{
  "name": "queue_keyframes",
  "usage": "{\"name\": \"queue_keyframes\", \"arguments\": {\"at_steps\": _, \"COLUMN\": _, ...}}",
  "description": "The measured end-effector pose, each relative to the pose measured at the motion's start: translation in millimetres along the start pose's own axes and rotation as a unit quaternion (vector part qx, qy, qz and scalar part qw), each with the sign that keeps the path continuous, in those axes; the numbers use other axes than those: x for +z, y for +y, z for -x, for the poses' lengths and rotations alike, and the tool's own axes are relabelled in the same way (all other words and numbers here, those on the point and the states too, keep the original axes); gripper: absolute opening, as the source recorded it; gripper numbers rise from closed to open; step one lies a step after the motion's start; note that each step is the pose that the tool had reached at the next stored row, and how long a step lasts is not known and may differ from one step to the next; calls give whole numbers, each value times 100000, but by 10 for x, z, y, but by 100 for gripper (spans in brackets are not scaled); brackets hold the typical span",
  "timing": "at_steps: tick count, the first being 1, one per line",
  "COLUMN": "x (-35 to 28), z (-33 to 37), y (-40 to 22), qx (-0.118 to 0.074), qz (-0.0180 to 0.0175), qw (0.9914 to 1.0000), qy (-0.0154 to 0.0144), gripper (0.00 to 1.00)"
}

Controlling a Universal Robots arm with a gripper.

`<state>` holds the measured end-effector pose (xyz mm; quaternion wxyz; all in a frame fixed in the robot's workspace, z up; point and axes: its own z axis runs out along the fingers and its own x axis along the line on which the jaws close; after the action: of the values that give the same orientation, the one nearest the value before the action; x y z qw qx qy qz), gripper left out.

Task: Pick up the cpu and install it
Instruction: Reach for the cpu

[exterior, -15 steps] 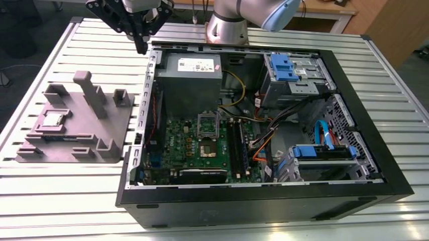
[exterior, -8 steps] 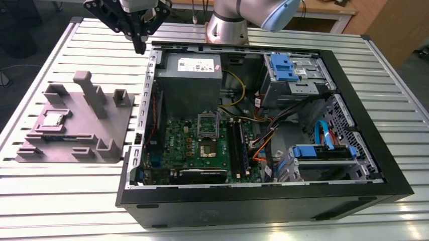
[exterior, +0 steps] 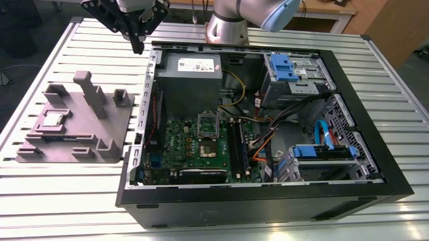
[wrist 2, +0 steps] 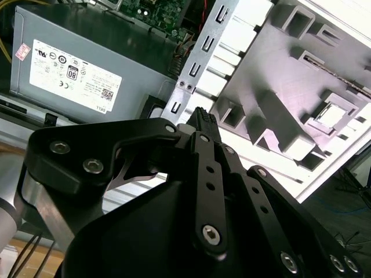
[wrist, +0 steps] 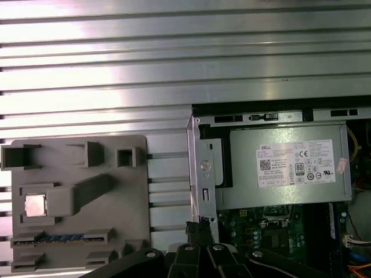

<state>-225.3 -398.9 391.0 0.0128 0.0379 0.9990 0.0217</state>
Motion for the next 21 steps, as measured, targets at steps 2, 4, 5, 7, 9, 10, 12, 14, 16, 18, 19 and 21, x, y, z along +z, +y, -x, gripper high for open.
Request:
{"name": "queue_keyframes", "arguments": {"at_steps": 2, "x": 0, "z": -9, "y": -1, "qx": 0, "qz": -1, "qw": 100000, "qy": 1, "gripper": 11}}
{"name": "queue_keyframes", "arguments": {"at_steps": 4, "x": -1, "z": -18, "y": -1, "qx": 0, "qz": -2, "qw": 100000, "qy": 1, "gripper": 11}}
{"name": "queue_keyframes", "arguments": {"at_steps": 5, "x": -1, "z": -23, "y": -2, "qx": -1, "qz": 0, "qw": 100000, "qy": 2, "gripper": 11}}
{"name": "queue_keyframes", "arguments": {"at_steps": 7, "x": -1, "z": -32, "y": -2, "qx": -2, "qz": -4, "qw": 100000, "qy": 2, "gripper": 11}}
{"name": "queue_keyframes", "arguments": {"at_steps": 9, "x": -1, "z": -40, "y": -3, "qx": -3, "qz": -2, "qw": 100000, "qy": 2, "gripper": 11}}
{"name": "queue_keyframes", "arguments": {"at_steps": 10, "x": -1, "z": -45, "y": -3, "qx": -3, "qz": -2, "qw": 100000, "qy": 1, "gripper": 11}}
{"name": "queue_keyframes", "arguments": {"at_steps": 12, "x": -1, "z": -54, "y": -4, "qx": 0, "qz": -1, "qw": 100000, "qy": 0, "gripper": 11}}
{"name": "queue_keyframes", "arguments": {"at_steps": 14, "x": -2, "z": -64, "y": -5, "qx": -1, "qz": -1, "qw": 100000, "qy": 3, "gripper": 11}}
{"name": "queue_keyframes", "arguments": {"at_steps": 16, "x": -2, "z": -73, "y": -6, "qx": -2, "qz": 1, "qw": 100000, "qy": 1, "gripper": 11}}
{"name": "queue_keyframes", "arguments": {"at_steps": 18, "x": -2, "z": -84, "y": -6, "qx": -1, "qz": 0, "qw": 100000, "qy": 0, "gripper": 11}}
{"name": "queue_keyframes", "arguments": {"at_steps": 19, "x": -2, "z": -89, "y": -7, "qx": -1, "qz": -1, "qw": 100000, "qy": 2, "gripper": 11}}
{"name": "queue_keyframes", "arguments": {"at_steps": 21, "x": -3, "z": -99, "y": -7, "qx": -1, "qz": 1, "qw": 100000, "qy": 0, "gripper": 11}}
